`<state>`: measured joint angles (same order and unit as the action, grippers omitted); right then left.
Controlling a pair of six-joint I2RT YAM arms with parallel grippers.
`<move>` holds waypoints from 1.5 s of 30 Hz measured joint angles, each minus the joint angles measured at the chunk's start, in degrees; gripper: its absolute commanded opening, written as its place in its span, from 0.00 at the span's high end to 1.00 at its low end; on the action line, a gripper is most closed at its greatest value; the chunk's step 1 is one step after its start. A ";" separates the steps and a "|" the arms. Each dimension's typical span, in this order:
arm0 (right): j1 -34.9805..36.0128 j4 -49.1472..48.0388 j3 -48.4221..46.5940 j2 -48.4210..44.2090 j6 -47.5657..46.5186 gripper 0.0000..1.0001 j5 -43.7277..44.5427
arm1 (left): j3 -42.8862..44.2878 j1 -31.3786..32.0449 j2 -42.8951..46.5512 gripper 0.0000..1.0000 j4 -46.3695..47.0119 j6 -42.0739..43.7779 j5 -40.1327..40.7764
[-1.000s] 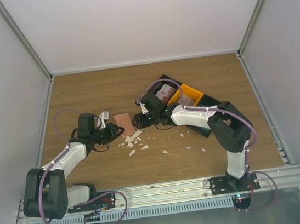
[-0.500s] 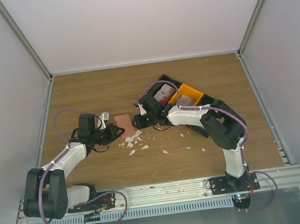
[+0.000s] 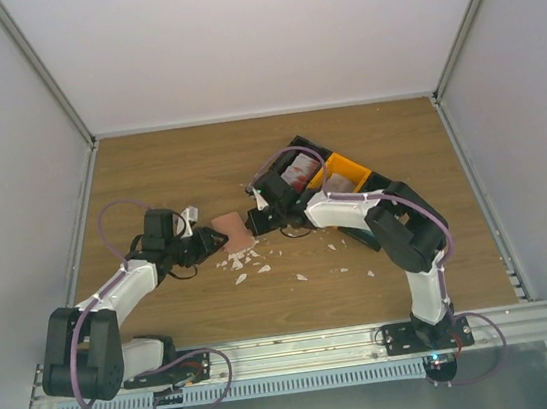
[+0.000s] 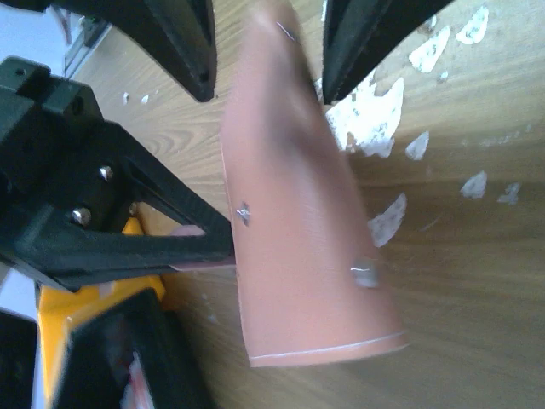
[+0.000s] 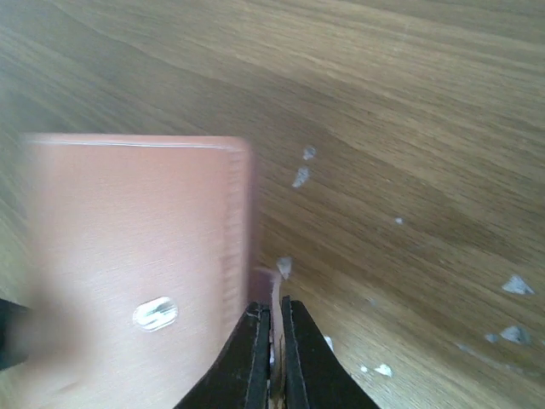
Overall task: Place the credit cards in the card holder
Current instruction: Open the card holder at the center of the board.
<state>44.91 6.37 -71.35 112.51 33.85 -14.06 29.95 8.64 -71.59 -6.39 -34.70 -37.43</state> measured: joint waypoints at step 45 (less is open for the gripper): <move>0.52 4.22 0.26 -7.13 0.68 1.00 -4.04 | 3.45 0.02 7.06 0.35 -10.08 -1.81 11.80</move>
<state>45.43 10.59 -71.09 105.38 34.52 -18.11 33.41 8.67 -64.53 -16.47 -36.51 -25.63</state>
